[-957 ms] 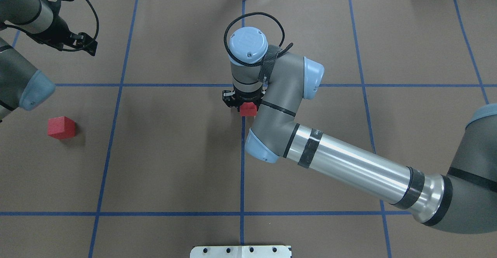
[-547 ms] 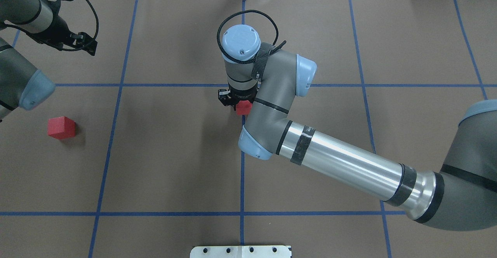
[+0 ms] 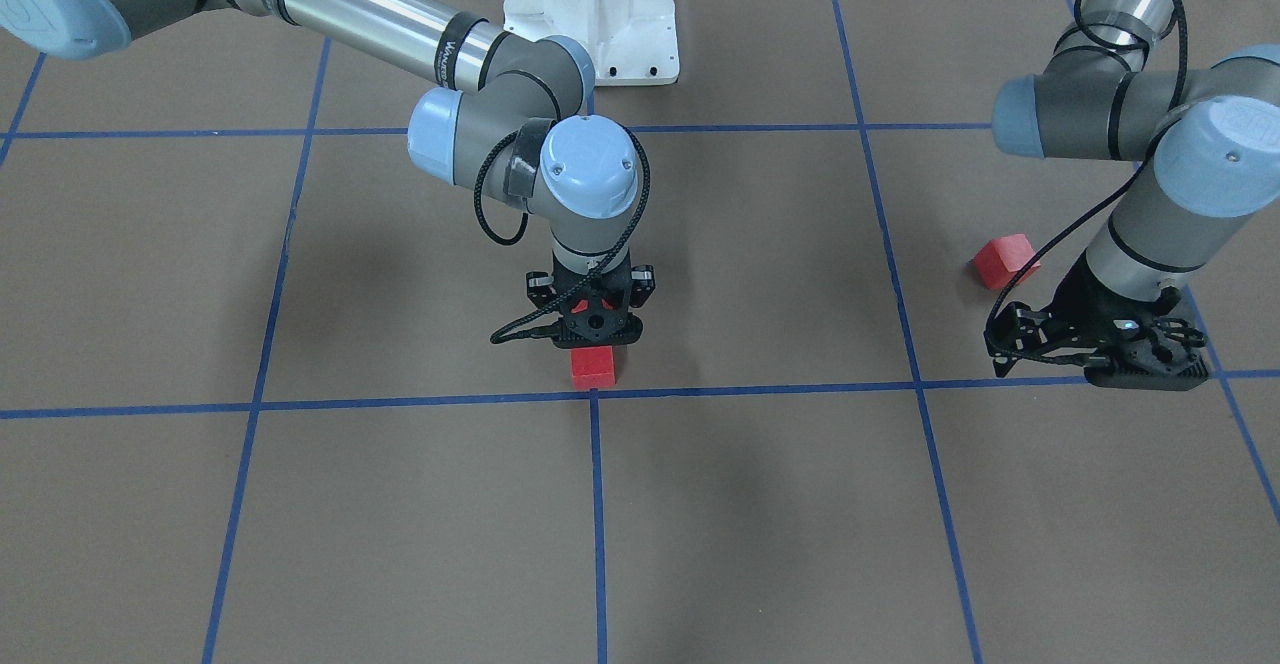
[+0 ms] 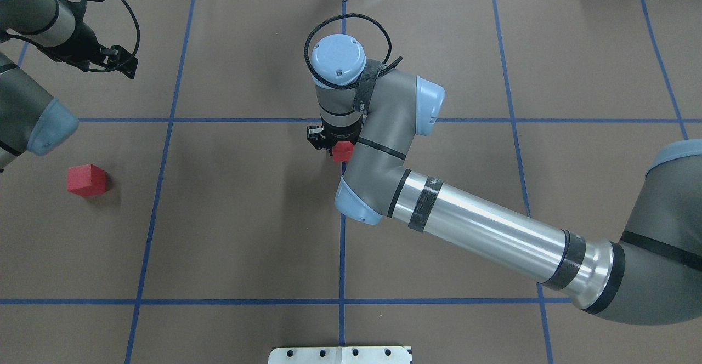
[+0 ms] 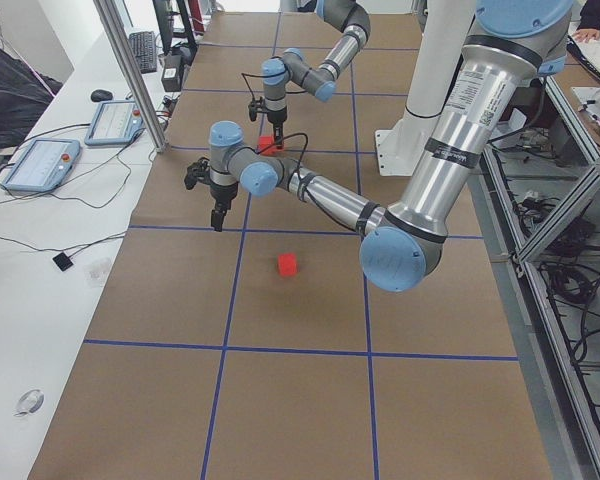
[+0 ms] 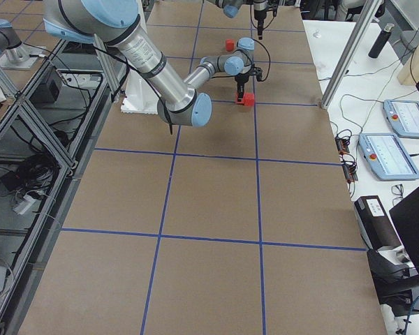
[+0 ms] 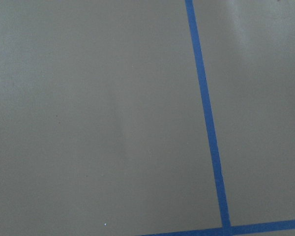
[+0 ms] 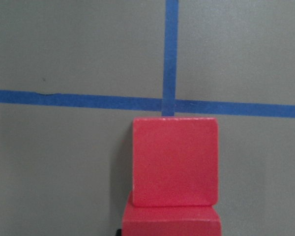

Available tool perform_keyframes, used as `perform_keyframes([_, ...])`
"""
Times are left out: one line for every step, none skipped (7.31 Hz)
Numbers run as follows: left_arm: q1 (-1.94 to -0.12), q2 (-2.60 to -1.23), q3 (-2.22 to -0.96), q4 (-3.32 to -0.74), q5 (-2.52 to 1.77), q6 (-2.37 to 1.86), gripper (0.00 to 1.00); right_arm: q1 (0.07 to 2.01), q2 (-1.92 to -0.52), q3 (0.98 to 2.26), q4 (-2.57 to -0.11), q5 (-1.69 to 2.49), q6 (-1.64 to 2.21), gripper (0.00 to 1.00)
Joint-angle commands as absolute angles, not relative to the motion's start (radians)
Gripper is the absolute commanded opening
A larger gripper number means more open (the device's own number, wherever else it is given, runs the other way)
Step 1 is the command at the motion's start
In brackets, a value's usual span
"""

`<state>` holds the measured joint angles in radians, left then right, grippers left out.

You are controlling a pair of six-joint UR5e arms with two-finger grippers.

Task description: Form red blocks into L shape at center

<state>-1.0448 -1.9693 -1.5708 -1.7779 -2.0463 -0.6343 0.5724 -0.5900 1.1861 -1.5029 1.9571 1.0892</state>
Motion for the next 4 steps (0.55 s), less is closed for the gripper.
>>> perform_keyframes([-1.045, -1.97, -1.571, -1.778, -2.046, -0.635, 0.99, 0.574, -0.591, 1.181, -1.502, 1.956, 1.089, 0.11])
perform_keyframes([-1.045, -1.97, -1.571, -1.778, -2.046, -0.635, 0.99, 0.574, -0.591, 1.181, -1.502, 1.956, 1.089, 0.19])
perform_keyframes([-1.045, -1.97, -1.571, -1.778, -2.046, -0.635, 0.99, 0.574, -0.591, 1.181, -1.5, 1.956, 1.089, 0.25])
perform_keyframes([-1.045, -1.97, -1.571, -1.778, -2.046, -0.635, 0.99, 0.574, -0.592, 1.18, -1.496, 1.956, 1.085, 0.35])
